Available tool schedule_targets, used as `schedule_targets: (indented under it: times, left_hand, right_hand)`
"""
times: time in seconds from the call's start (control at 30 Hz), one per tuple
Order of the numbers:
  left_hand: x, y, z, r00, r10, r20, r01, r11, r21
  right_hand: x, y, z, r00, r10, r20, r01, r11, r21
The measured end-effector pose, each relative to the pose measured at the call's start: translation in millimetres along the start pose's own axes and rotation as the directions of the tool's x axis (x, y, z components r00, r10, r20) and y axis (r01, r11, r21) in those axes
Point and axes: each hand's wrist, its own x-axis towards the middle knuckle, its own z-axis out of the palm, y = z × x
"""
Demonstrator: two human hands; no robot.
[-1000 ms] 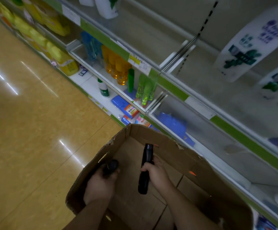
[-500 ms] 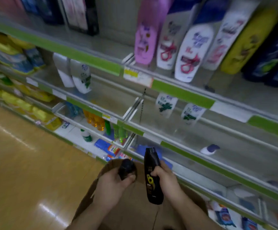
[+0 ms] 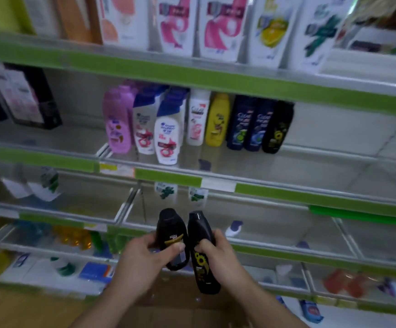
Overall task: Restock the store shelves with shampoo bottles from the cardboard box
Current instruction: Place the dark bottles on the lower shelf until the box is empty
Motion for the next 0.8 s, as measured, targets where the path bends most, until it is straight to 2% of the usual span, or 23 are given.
schedule_targets:
  times: [0.43, 0.53, 0.8]
  left_hand:
    - [9.3, 116.1, 34.2, 0.975, 0.203, 0.087, -0.199, 0.979, -0.045]
    - [6.3, 142.8, 45.0, 0.964, 0.254, 0.08, -0.253, 0.967, -0.023]
    - [10.3, 204.9, 84.8, 0.951, 0.28, 0.13, -0.279, 0.96, -0.023]
  right_hand:
    - [-30.3, -60.9, -94.9, 0.976, -0.212, -0.056, 0.218, 0.96, 0.175]
    - [-32.7, -72.0, -119.5, 0.961, -0.264, -0.08, 0.274, 0.95, 0.151]
    - [-40.3, -104.5, -196.0, 0.923, -0.366, -0.118, 0.37, 0.929, 0.016]
